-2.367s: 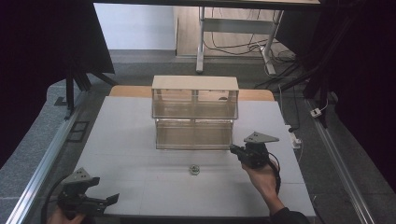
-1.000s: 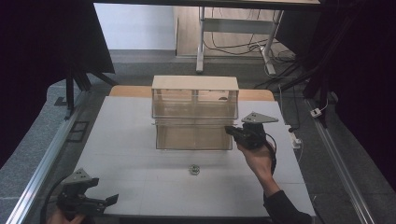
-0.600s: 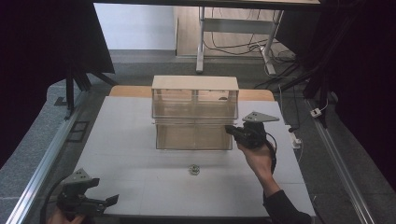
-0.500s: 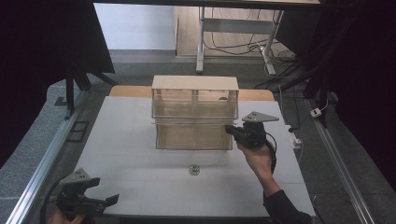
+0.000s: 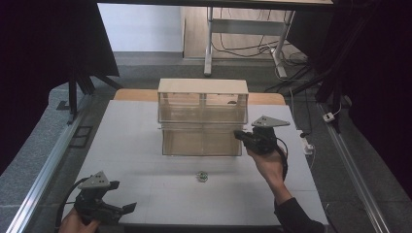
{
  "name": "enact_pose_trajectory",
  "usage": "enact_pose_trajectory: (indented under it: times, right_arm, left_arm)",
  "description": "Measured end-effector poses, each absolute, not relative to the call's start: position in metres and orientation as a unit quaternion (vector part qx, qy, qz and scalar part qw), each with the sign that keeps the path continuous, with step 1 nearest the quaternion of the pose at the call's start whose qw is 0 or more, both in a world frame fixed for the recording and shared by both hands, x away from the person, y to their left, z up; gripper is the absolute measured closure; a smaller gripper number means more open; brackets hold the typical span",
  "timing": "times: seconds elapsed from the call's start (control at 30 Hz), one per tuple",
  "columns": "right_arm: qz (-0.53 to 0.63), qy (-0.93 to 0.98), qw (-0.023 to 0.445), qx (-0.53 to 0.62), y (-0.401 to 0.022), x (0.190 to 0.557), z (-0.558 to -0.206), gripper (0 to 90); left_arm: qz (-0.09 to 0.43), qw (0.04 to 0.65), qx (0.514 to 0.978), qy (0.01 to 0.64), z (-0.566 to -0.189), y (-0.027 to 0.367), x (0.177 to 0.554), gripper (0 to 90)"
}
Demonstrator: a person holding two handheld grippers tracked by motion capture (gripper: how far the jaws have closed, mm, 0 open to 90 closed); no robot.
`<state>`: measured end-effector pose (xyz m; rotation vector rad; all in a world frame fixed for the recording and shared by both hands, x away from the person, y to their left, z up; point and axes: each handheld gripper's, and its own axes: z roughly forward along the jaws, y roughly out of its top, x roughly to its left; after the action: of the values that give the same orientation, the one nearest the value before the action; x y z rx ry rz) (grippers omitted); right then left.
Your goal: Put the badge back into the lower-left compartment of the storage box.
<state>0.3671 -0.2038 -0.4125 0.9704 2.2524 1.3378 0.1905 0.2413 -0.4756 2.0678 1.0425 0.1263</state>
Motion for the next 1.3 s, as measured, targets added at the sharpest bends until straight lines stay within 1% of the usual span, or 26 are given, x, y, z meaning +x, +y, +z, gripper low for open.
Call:
enact_pose_trajectory:
  times: [0.23,0.33,0.43,0.53,0.73,0.9,1.17,1.3]
  right_arm:
    - [0.468,0.796,0.173,0.342,-0.204,0.367,-0.412,90.0]
    - [0.467,0.797,0.173,0.342,-0.204,0.367,-0.412,90.0]
    - [0.467,0.797,0.172,0.342,-0.204,0.368,-0.412,90.0]
    - [0.470,0.795,0.173,0.342,-0.204,0.368,-0.413,90.0]
    - [0.472,0.794,0.170,0.342,-0.204,0.368,-0.413,90.0]
    - [0.470,0.795,0.173,0.342,-0.204,0.368,-0.413,90.0]
    - [0.468,0.797,0.172,0.341,-0.203,0.368,-0.412,90.0]
    - [0.468,0.798,0.173,0.339,-0.203,0.368,-0.412,90.0]
  left_arm:
    - [0.053,0.408,0.827,0.383,-0.475,0.226,0.201,0.0]
    - [0.045,0.409,0.832,0.372,-0.475,0.218,0.206,0.0]
    - [0.039,0.421,0.822,0.381,-0.477,0.212,0.211,0.0]
    - [0.024,0.433,0.820,0.373,-0.477,0.206,0.218,0.0]
    - [0.015,0.432,0.835,0.339,-0.477,0.185,0.232,0.0]
    - [0.012,0.420,0.847,0.326,-0.479,0.168,0.243,0.0]
    - [0.006,0.417,0.857,0.304,-0.481,0.138,0.256,0.0]
    - [0.013,0.409,0.865,0.290,-0.483,0.122,0.260,0.0]
